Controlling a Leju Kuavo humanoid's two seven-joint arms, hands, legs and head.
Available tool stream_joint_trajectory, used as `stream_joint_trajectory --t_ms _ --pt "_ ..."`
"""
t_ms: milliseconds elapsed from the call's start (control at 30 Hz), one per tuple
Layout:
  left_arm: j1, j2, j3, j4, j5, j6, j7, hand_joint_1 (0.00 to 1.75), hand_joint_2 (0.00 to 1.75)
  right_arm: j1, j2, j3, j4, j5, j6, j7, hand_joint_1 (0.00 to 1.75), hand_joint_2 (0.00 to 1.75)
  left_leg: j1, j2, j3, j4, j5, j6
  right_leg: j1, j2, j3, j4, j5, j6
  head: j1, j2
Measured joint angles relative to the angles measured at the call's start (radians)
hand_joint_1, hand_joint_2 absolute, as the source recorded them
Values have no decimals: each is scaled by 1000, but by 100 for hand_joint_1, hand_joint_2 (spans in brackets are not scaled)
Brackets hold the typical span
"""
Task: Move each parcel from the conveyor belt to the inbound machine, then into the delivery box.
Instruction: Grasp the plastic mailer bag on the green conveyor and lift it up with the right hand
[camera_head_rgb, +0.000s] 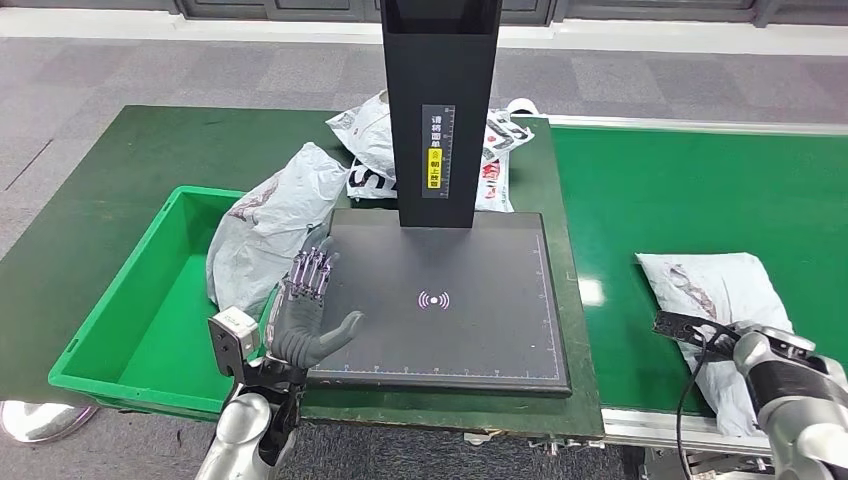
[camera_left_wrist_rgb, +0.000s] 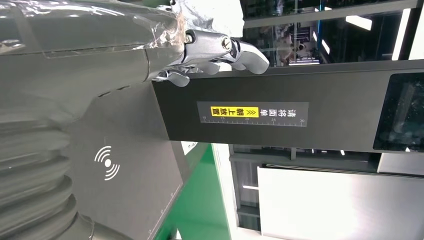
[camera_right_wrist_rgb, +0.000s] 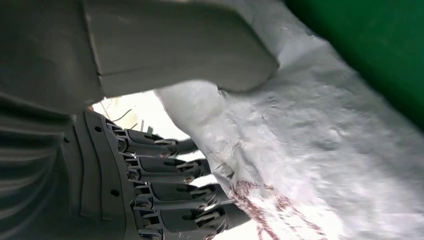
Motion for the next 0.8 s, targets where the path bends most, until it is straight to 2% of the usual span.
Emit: stream_joint_trajectory --t_ms 133,300,633,800 --pt "2 -5 4 -1 8 9 0 0 175 3 0 4 0 -18 -30 8 175 175 0 0 0 0 0 0 0 0 0 0 0 0 0 0" --pt "25 -10 23 -20 16 33 0 0 175 8 15 5 0 -66 -98 -26 175 175 0 0 0 0 0 0 0 0 0 0 0 0 0 0" --pt "51 -14 58 -45 20 38 0 0 175 18 31 5 -1 -103 -113 -53 175 175 0 -1 -1 0 0 0 0 -1 0 0 0 0 0 0" --pt "70 -15 75 -67 21 51 -1 0 175 14 41 -10 -7 -214 -159 -129 175 175 0 -1 -1 0 0 0 0 -1 0 0 0 0 0 0"
